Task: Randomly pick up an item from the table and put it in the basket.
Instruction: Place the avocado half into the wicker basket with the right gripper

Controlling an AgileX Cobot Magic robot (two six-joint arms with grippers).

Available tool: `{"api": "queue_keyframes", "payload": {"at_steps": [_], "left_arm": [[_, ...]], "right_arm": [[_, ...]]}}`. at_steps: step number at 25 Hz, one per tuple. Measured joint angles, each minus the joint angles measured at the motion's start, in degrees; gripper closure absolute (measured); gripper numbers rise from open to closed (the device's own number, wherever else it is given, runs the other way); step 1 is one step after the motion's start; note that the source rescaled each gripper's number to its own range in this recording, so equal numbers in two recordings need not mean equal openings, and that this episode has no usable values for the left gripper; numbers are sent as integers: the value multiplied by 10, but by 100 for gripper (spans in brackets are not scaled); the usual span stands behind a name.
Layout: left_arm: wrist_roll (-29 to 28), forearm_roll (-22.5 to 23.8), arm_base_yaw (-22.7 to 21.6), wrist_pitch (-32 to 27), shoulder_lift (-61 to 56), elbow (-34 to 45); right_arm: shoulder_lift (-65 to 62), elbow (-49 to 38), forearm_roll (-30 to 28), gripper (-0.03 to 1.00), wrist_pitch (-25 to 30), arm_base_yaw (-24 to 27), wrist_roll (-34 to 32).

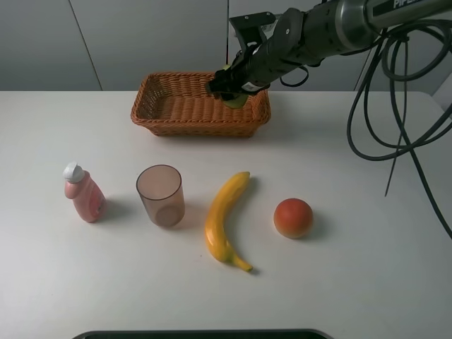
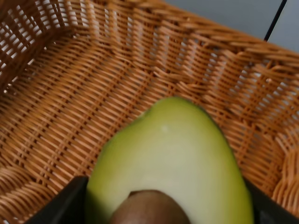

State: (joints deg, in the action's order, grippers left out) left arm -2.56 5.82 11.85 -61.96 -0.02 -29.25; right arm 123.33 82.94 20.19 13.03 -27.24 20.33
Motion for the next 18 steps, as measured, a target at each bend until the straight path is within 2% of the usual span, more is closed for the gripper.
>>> {"api": "queue_keyframes", "payload": {"at_steps": [11, 12, 14, 15, 16, 18], "left_arm": [[0, 0, 0, 0, 0, 0], [0, 0, 0, 0, 0, 0], [0, 0, 0, 0, 0, 0], [0, 0, 0, 0, 0, 0], [0, 0, 0, 0, 0, 0], [0, 0, 0, 0, 0, 0]], "right_arm": [[4, 0, 1, 96, -6, 0, 2], [4, 0, 1, 90, -6, 0, 2], [4, 0, 1, 28, -7, 0, 5], [4, 0, 1, 10, -10, 0, 5], [4, 0, 1, 3, -11, 0, 8], [4, 0, 1, -2, -12, 0, 9]]}}
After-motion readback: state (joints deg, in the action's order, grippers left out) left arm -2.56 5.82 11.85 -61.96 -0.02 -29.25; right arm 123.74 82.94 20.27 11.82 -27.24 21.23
